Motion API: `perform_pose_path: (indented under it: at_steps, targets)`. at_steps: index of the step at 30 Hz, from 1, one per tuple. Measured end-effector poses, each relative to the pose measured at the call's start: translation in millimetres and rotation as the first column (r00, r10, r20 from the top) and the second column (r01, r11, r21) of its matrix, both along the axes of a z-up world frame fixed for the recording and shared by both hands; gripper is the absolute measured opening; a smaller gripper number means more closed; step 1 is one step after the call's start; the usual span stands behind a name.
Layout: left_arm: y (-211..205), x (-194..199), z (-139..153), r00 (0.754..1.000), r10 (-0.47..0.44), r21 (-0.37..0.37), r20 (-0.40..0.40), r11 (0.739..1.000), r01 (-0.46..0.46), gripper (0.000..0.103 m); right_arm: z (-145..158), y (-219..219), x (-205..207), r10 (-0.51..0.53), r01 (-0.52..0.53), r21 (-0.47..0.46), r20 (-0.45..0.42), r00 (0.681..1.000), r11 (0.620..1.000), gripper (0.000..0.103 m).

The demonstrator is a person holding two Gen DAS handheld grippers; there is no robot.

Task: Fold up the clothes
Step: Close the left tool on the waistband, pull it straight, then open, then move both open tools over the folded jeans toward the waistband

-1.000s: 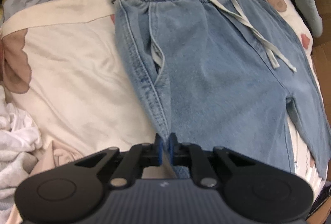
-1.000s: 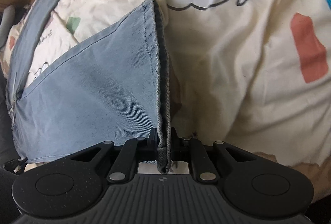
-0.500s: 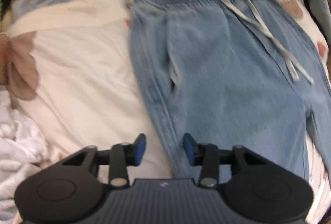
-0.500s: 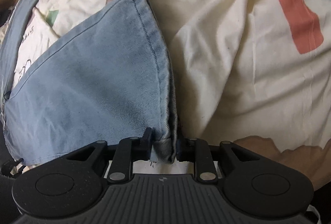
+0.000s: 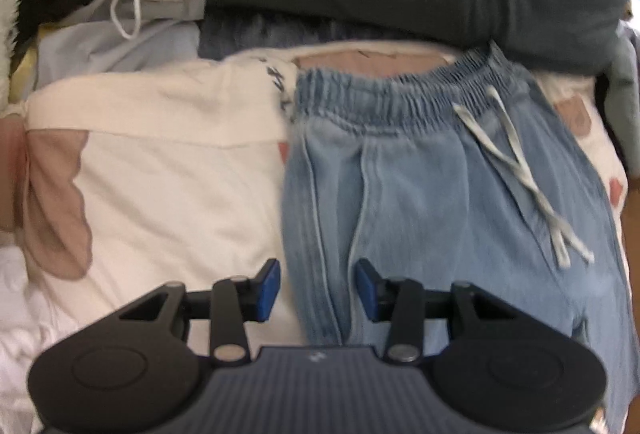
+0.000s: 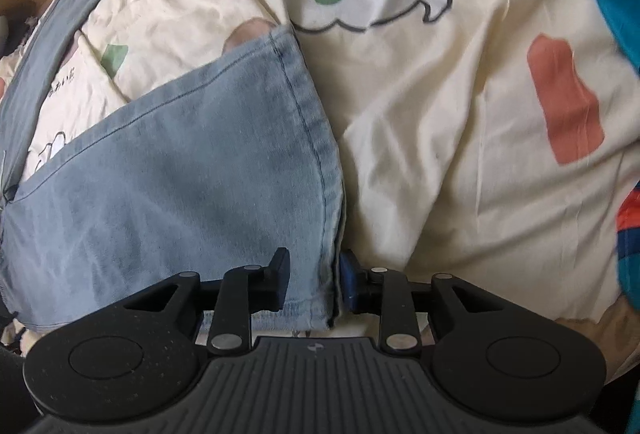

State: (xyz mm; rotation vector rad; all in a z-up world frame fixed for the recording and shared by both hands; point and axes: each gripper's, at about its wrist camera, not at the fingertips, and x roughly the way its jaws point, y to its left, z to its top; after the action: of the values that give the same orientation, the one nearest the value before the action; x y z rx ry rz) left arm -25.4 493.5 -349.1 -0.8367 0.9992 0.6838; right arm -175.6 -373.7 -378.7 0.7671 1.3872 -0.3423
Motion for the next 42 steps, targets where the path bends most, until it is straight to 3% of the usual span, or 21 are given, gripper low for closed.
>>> perform_pose_path:
  at_steps: [6,15,18,20,23,26,28,31,36,37,40,42]
  targets:
    - [24,16,-6,1.0,-0.01,0.024,-0.006,1.0,0.01,0.043,5,-1,1,-0.016,0.015,-0.036,0.0,1.0,0.999,0.032]
    - [53,25,-7,0.997,0.061,0.024,0.05,0.998,-0.062,0.042,11,8,6,0.038,-0.041,-0.083,-0.033,0.999,0.996,0.034]
    - [58,29,-12,0.995,0.082,-0.001,0.061,0.997,-0.083,0.041,16,5,3,0.003,-0.003,-0.083,-0.003,1.0,0.997,0.035]
    - [57,37,-15,0.998,0.049,0.027,0.039,0.998,-0.05,0.04,20,2,1,-0.02,0.021,-0.075,0.014,1.0,0.997,0.035]
    - [57,39,-17,0.999,0.032,0.03,0.043,0.999,-0.033,0.024,25,-2,1,-0.026,0.028,-0.084,0.023,0.999,0.996,0.035]
    - [53,41,-10,1.0,0.002,0.081,0.012,0.997,-0.003,0.016,30,-6,1,-0.03,0.033,-0.097,0.033,0.999,0.995,0.035]
    - [50,42,-1,1.0,-0.012,0.131,-0.016,0.991,0.014,0.012,31,-9,1,-0.035,0.039,-0.101,0.042,0.999,0.994,0.035]
    - [57,35,5,1.0,0.026,0.125,-0.016,0.992,-0.024,0.009,30,-9,1,-0.043,0.048,-0.099,0.049,0.998,0.994,0.035]
    - [61,38,-4,0.998,0.004,0.115,-0.059,0.993,0.002,0.01,26,-5,5,-0.039,0.045,-0.094,0.059,0.998,0.995,0.035]
    - [59,39,-5,0.997,0.01,0.116,-0.071,0.993,-0.002,0.012,25,-3,7,-0.035,0.041,-0.093,0.06,0.998,0.995,0.035]
    - [56,41,-7,0.994,0.026,0.123,-0.106,0.992,-0.013,0.034,22,0,11,-0.027,0.033,-0.097,0.06,0.998,0.995,0.037]
    - [53,41,-2,0.994,0.01,0.13,-0.113,0.991,0.005,0.034,21,2,14,-0.029,0.036,-0.098,0.068,0.997,0.995,0.041]
